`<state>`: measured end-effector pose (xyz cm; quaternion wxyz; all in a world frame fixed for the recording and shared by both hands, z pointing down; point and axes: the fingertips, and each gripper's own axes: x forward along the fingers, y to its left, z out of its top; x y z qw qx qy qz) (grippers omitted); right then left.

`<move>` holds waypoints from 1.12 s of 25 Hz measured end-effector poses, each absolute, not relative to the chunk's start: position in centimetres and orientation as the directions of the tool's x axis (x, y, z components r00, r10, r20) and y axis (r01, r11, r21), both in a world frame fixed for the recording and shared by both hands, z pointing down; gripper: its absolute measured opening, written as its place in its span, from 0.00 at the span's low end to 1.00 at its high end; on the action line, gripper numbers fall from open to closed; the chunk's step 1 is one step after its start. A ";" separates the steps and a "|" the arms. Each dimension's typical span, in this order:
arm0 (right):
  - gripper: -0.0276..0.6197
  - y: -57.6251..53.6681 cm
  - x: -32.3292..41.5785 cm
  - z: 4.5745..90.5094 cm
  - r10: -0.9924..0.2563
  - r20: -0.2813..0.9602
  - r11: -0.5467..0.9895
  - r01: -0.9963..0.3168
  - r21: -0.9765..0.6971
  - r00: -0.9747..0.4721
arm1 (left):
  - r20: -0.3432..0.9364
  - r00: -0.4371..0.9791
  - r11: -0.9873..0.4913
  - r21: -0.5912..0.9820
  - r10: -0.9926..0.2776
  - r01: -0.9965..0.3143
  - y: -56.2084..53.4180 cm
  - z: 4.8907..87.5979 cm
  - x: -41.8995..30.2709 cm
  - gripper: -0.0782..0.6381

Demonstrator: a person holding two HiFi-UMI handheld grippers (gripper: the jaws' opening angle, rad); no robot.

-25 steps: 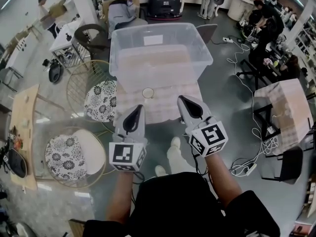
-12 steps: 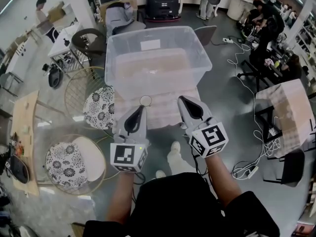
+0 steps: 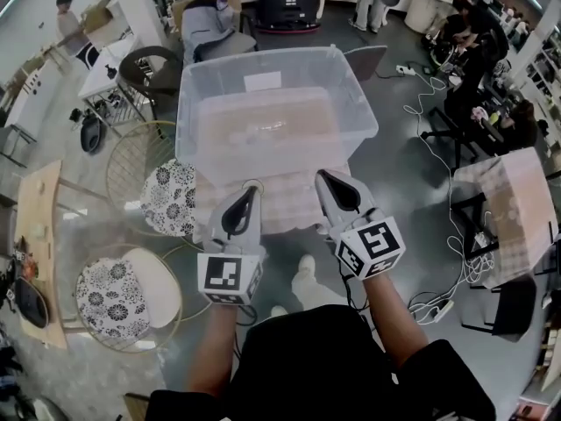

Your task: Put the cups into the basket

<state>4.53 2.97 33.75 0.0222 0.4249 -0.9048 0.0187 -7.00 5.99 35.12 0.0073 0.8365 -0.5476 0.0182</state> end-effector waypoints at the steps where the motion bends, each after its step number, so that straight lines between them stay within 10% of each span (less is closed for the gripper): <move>1: 0.05 2.4 4.6 33.7 -0.767 0.056 0.640 -0.768 -0.017 -0.640 | 0.044 0.403 -0.404 -0.025 -0.914 -0.914 5.6 35.1 -6.7 0.12; 28: 0.05 -8.7 6.5 34.3 -0.708 0.049 0.701 -0.709 -0.074 -0.705 | 0.080 0.331 -0.333 -0.016 -0.940 -0.943 -4.9 35.1 -4.6 0.12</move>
